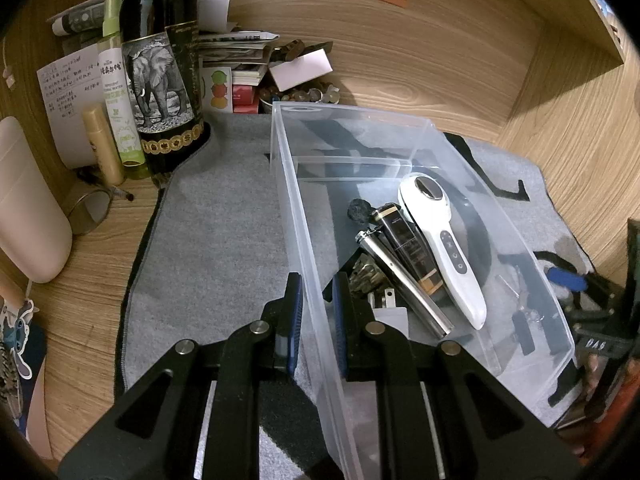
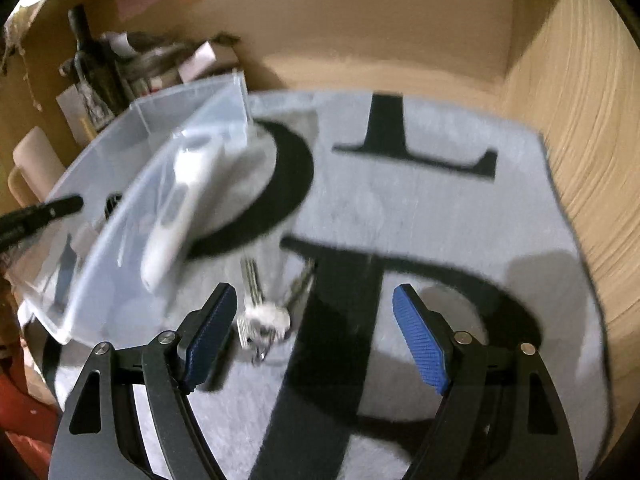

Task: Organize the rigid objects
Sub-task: 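Move the right gripper to the keys and grasp the key ring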

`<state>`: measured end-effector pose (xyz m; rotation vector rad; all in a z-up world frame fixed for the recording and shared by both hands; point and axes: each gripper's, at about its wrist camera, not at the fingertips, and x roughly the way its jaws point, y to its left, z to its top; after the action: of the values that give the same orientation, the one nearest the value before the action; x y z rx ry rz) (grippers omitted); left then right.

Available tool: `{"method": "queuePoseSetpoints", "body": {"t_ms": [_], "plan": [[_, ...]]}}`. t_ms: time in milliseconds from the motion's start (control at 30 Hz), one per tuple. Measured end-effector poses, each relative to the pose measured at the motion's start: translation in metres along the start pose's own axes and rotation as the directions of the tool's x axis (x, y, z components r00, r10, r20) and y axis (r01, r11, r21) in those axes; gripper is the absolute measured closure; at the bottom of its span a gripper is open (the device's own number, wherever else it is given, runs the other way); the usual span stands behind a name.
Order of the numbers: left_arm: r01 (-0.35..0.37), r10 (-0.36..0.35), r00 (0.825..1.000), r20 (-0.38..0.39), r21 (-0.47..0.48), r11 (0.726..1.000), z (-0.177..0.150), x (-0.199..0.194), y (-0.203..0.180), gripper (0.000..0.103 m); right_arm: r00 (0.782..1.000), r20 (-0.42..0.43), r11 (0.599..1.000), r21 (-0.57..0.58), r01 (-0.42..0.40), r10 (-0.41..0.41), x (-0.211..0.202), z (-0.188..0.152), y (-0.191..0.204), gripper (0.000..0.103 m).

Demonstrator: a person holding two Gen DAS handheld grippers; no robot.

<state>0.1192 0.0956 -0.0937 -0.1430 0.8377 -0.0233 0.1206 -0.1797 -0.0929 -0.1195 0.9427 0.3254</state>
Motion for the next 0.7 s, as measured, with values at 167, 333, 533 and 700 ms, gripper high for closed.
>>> {"method": "queuePoseSetpoints", "body": {"t_ms": [167,333,533,700], "plan": [[0.000,0.000,1.000,0.000,-0.001,1.000,0.000,0.000,0.000,0.090,1.000,-0.015,0.999,-0.038,-0.003,0.002,0.007,-0.007,0.008,0.032],[0.000,0.000,1.000,0.000,-0.001,1.000,0.000,0.000,0.000,0.090,1.000,-0.015,0.995,-0.095,0.005,-0.007,0.006,-0.009,0.013,0.048],[0.000,0.000,1.000,0.000,0.000,1.000,0.000,0.000,0.000,0.090,1.000,-0.012,0.996,-0.083,0.012,-0.013,0.008,-0.003,0.004,0.064],[0.001,-0.001,1.000,0.001,-0.003,1.000,0.000,0.000,0.000,0.090,1.000,-0.011,0.992,-0.125,0.005,-0.007,0.010,-0.003,0.012,0.067]]}}
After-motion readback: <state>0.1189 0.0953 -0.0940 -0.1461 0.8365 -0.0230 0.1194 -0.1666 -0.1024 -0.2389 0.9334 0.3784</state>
